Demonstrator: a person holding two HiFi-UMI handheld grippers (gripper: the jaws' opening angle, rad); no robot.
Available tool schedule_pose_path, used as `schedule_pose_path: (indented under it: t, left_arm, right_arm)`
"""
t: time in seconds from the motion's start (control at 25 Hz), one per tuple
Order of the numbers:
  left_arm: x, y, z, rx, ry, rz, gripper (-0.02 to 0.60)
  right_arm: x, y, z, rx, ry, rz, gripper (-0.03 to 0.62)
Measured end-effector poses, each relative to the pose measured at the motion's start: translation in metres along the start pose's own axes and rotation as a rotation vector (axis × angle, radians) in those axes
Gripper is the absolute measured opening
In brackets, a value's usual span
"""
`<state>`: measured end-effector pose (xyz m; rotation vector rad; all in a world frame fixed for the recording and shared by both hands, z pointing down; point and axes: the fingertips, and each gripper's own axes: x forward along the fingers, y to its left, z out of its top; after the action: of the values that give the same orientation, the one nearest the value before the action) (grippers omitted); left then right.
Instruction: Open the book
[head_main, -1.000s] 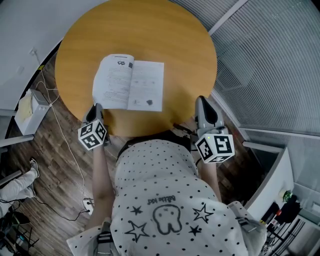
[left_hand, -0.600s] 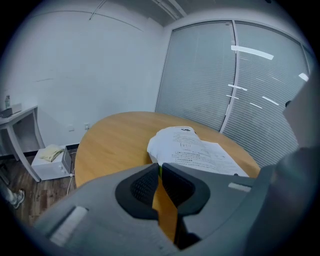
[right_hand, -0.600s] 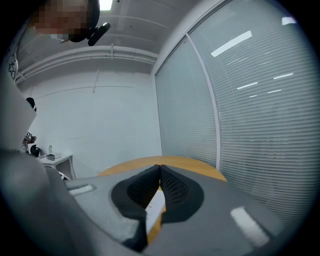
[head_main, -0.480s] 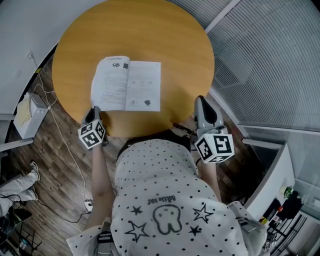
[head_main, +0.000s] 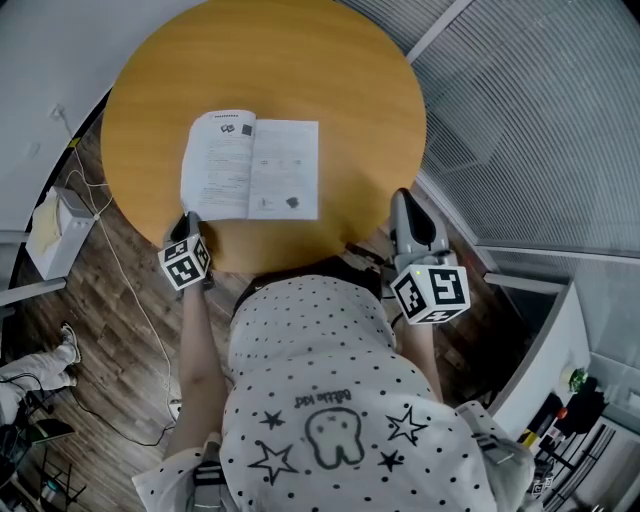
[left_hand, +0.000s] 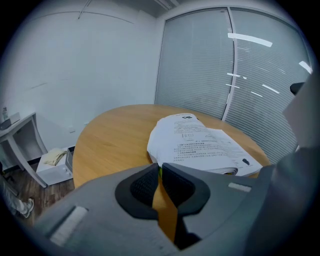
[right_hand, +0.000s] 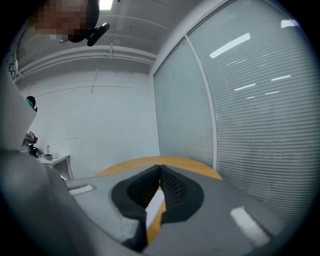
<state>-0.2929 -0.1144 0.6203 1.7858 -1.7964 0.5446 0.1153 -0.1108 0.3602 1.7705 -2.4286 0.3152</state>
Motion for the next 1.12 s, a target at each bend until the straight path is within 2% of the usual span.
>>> schedule_pose_path:
  t: [0.24, 0.4, 0.96, 1.12]
  left_arm:
    - [0.011, 0.0, -0.015, 0.068, 0.066, 0.009, 0.034]
    - [0.013, -0.001, -0.016, 0.112, 0.08, 0.029, 0.034]
    - [0.012, -0.002, -0.017, 0.106, 0.093, 0.048, 0.038]
    - [0.011, -0.001, -0.016, 0.079, 0.09, 0.04, 0.044]
  right_arm:
    - [0.0, 0.001, -0.001, -0.003, 0.003, -0.002, 0.004]
    - [-0.001, 0.002, -0.003, 0.0, 0.005, 0.0, 0.003]
    - [-0.003, 0.006, -0.004, 0.006, 0.006, 0.011, 0.003]
    - [-0.004, 0.005, -0.005, 0.008, 0.006, 0.013, 0.003]
